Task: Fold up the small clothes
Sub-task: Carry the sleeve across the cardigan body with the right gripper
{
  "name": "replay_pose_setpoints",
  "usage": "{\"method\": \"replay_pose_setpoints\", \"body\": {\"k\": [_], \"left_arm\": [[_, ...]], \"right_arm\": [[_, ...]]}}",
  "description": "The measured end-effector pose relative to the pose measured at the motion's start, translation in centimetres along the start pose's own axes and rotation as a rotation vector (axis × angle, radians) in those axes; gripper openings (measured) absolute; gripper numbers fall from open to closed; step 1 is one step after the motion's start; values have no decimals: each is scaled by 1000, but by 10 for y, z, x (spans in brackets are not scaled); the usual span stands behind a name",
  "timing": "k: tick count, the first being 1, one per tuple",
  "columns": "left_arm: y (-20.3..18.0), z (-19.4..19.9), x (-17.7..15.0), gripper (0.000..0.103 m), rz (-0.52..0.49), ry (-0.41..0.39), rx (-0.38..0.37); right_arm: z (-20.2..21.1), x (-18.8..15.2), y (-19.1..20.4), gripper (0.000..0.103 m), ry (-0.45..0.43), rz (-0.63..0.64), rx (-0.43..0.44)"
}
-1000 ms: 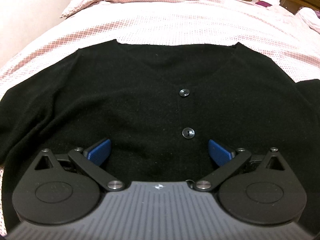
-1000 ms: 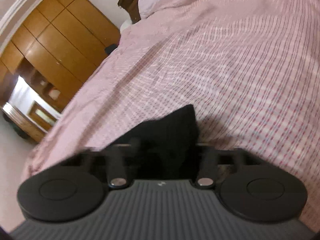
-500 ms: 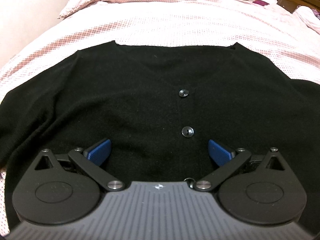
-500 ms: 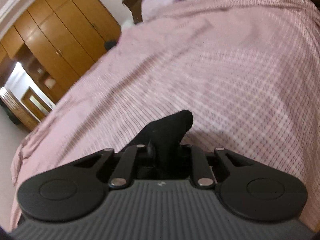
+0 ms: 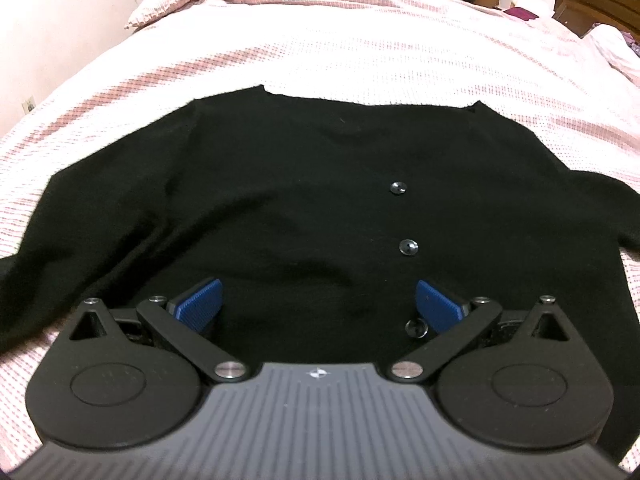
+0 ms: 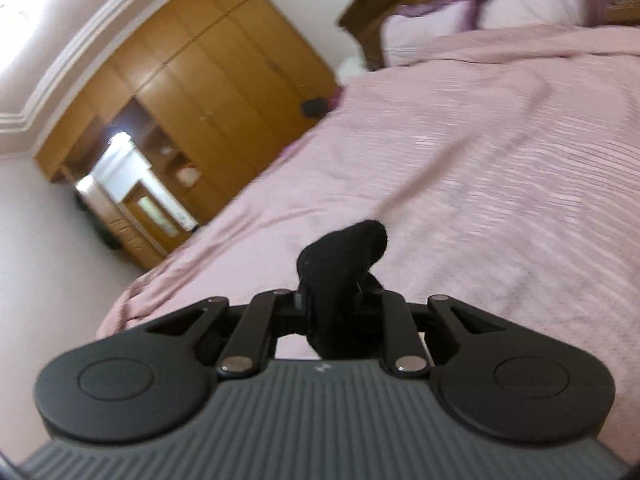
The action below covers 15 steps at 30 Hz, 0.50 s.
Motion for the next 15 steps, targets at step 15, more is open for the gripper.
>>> {"method": "replay_pose_setpoints", "body": {"k": [15], "left_arm": [[67,34,2,103,32,-50,73]], "right_arm": [[-29,-28,217,17,113,125,361]]}}
Point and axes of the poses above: each gripper's, at about its wrist camera, not at the fingertips, and z roughly against the way its jaws point, y to its left, x to its top, the point moved 10 cm from there along -z, roughly the way its jaws point
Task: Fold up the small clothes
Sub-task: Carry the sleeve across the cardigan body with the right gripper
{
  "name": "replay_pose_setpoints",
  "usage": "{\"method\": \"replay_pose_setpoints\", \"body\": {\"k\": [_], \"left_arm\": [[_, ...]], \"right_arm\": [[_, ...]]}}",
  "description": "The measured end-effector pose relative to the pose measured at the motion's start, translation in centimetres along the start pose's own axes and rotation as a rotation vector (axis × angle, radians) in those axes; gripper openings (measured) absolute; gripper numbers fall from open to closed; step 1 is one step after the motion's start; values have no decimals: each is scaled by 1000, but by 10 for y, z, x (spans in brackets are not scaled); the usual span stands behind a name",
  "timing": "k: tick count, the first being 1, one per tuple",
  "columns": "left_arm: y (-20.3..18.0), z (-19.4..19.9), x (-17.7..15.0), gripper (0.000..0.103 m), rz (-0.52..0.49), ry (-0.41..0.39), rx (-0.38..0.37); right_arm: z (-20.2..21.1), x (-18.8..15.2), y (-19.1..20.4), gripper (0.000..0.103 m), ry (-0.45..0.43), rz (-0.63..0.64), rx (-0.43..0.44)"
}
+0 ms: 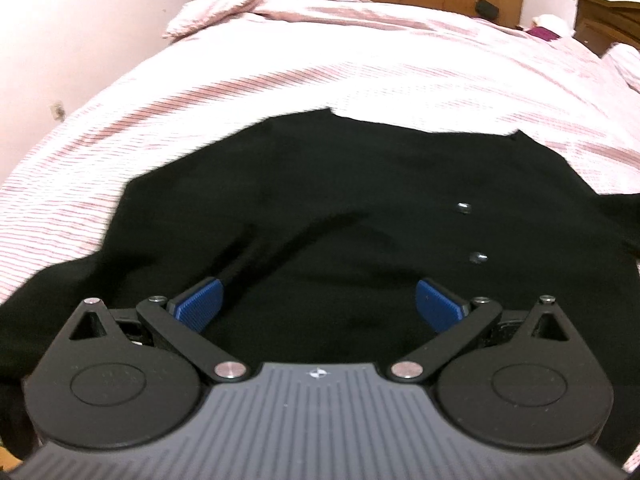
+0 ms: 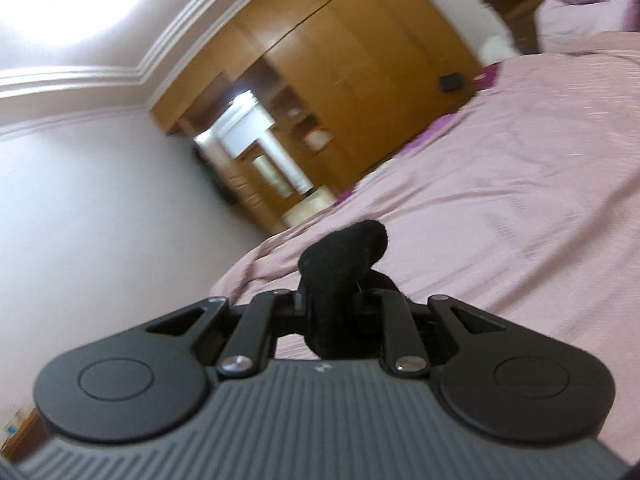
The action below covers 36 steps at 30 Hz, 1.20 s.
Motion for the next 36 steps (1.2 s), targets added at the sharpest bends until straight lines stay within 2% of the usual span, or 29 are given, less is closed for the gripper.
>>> {"method": "replay_pose_setpoints", "body": {"k": [6,13,17,21,26,32,34,36], "left_arm": [[47,12,7,103,22,-32,74],[93,17,3,103,82,-39,120],[114,13,-3,103,126,-24,138],[128,9,-9,103,159,-14,146],[140,7,-13,103,178,-10,149],[142,0,-10,103,180,-15,143],[140,-2,-9,103,180,-13,138],[137,-3,-6,103,178,-16,129]], "right_arm": [[-46,-37,62,17,99,43,101],[-87,-101,132,17,234,76,217],[-110,-142,158,17,316,89,257],[-135,-194,173,17,411,114,267],[-155,-257,171,18,533,114,254],[-174,-313,165,20,672,119,222],[-169,-325,162,31,693,141,185],[-161,-327,158,56,680,160,173]]}}
Point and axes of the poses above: each gripper's, at about its wrist camera, not at the fingertips, and z roughly against the way its jaws point, y to its left, x to its top, the point moved 10 cm from there along -z, roughly the way its jaws point
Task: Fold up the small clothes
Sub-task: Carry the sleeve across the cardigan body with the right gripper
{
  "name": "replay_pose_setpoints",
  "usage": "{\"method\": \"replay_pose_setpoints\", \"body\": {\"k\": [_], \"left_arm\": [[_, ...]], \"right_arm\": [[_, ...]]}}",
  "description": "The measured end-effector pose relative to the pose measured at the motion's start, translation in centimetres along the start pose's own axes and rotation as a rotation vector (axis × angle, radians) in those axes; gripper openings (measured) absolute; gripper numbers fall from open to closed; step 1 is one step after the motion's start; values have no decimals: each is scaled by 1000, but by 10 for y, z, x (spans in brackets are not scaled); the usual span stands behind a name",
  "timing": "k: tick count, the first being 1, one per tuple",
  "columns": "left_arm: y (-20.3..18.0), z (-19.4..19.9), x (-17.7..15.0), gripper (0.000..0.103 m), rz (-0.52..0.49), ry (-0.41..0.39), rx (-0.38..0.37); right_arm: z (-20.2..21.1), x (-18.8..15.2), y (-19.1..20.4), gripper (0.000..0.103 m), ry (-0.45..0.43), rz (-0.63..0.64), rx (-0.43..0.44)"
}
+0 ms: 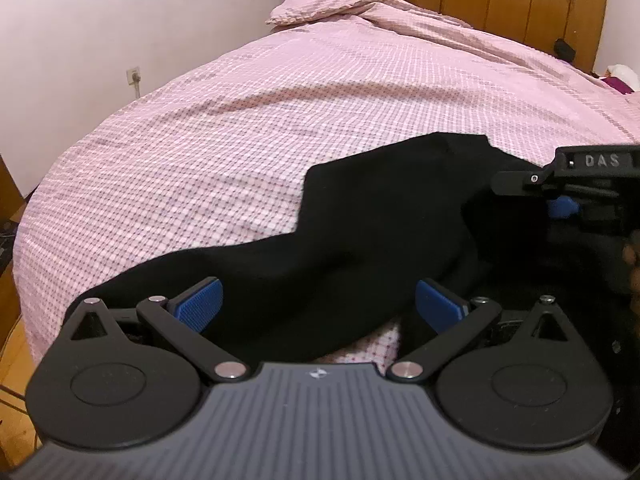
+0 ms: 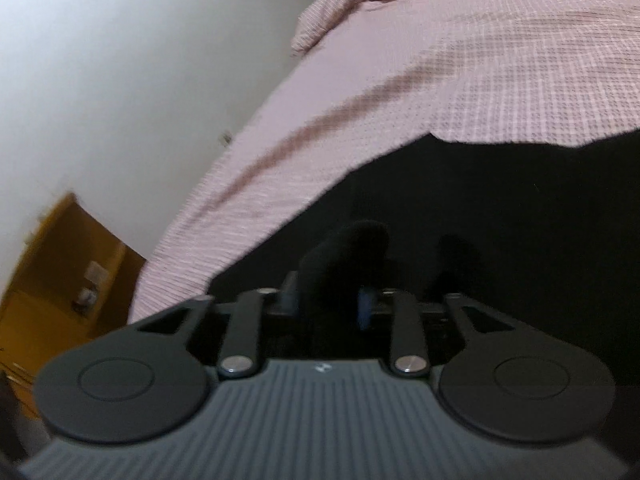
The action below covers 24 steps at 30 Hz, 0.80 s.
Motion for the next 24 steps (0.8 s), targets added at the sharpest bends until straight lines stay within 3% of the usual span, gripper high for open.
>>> {"method": "replay_pose_setpoints", "body": {"k": [2,8,17,22,23,24], "left_arm": [[-6,0,3,103,-9,-10,-11],[-29,4,20,103,-21,-41,-79],[-83,0,46,103,-36,-90,-205],[-117,-23,49,103,-78,-97,-258],[-121,-31,48,100,-100,-103,-247],[-122,-38,46,85,-124,-109,-217]], "right_arm": [[8,-1,3,67,-19,28,15],[48,10,-19,68,-74,68,17],[138,29,-128,68,-221,-43,-207],[173,27,-180,68,-291,-139,-299],[175,25,-186,68,-296,-151,-306],[178,22,-190,68,-297,-160,-312]]}}
Point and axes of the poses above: each gripper's, at about its wrist camera, not at the fingertips, and z roughly against the way its jaws point, y to its left, x to its top, the point moved 10 cm from there along -z, roughly the way its jaws point
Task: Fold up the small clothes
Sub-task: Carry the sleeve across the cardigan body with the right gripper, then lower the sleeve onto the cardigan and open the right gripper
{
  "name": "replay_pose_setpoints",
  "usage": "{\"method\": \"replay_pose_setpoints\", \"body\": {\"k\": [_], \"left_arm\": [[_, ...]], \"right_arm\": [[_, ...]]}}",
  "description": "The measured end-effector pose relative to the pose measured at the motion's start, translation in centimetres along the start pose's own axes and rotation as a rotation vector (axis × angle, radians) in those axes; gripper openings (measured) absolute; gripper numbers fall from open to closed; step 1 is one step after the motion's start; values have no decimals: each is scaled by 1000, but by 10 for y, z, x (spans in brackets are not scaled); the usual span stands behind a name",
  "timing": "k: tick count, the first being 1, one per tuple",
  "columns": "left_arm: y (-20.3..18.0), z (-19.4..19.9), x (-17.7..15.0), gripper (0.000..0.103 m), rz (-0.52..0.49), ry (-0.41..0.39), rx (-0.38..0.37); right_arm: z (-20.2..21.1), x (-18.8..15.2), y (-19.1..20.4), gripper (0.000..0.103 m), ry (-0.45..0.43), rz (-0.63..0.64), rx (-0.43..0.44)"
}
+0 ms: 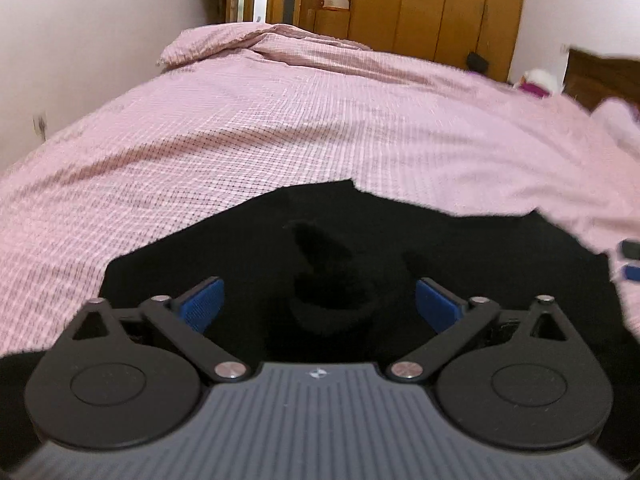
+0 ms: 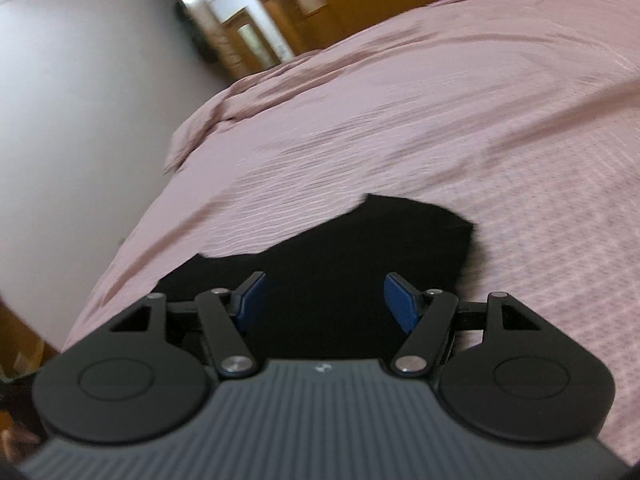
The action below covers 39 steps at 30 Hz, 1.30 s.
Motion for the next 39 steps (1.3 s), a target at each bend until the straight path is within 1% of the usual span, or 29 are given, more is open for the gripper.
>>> {"method": "replay_pose_setpoints", "body": {"k": [1,2,3,4,5,7,8,9,10,13,14,15,17,19,21,24,26,27,28,29,30,31,32,33,35,36,37,38,39], "left_arm": [[2,-5,-2,73,-15,1,26],[7,-8,-4,54,-11,6,36],[15,-8,-4,48,26,4,35],[26,-7,-4,48,81,-9,43],[37,-5,-3,48,123,-22,67],[62,-3,-2,48,170,-40,146],[71,-3,-2,48,184,-34,164],[76,-4,-3,48,200,-19,150],[78,-3,-4,48,219,-8,119],[75,4,2,50,257,-23,32],[72,6,5,55,267,-28,0],[69,7,6,63,282,-31,-32],[64,5,10,71,307,-30,-79],[60,1,11,72,309,-25,-89],[58,-5,9,72,300,-13,-73],[55,-16,2,72,295,12,-49],[55,-23,-4,70,301,35,-50],[54,-25,-7,62,304,48,-59],[52,-28,-8,55,302,52,-66],[50,-28,-10,42,292,52,-74],[48,-28,-9,34,280,43,-80],[46,-26,-7,32,272,26,-82],[44,-23,-4,29,262,4,-85],[43,-21,-1,28,251,-15,-83],[42,-23,3,28,228,-35,-53],[41,-27,3,28,215,-28,-35],[41,-33,1,28,207,-9,-23],[42,-38,-2,28,207,8,-19],[42,-44,-6,28,204,19,-10]], "right_arm": [[0,-3,-4,68,3,-4,-7],[-1,-6,-6,68,9,-3,-15],[-1,-10,-9,68,15,3,-21],[-2,-13,-11,68,22,13,-27],[-2,-17,-15,68,28,24,-34],[-1,-24,-23,68,43,43,-51],[-2,-28,-25,68,48,48,-58],[-4,-30,-27,68,52,52,-67],[-1,-33,-30,68,55,55,-74],[1,-29,-36,68,51,55,-77],[2,-26,-39,68,41,49,-76],[3,-20,-42,68,25,43,-77],[5,-6,-49,68,-11,32,-81],[3,12,-57,68,-52,16,-89],[-7,29,-67,68,-62,-2,-89],[-33,45,-79,68,-19,-21,-78],[-55,49,-84,67,44,-44,-68],[-65,47,-85,62,83,-55,-57],[-75,44,-85,53,132,-61,-43],[-81,40,-82,19,174,-51,-32],[-85,38,-77,10,199,-19,-32],[-83,40,-71,10,187,32,-45],[-78,46,-64,9,151,108,-63],[-73,54,-60,9,105,166,-101],[-71,63,-60,8,66,219,-173],[-74,67,-65,5,51,247,-236],[-79,68,-72,5,45,282,-307],[-86,67,-77,5,56,286,-328],[-93,63,-83,5,82,263,-332]]}}
Point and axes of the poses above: each gripper's, at about its wrist camera, not at the fingertips, and z roughly against the way its jaws point, y to its left, x to its top, the point moved 10 cm from there along -z, roughly the way its jaws point
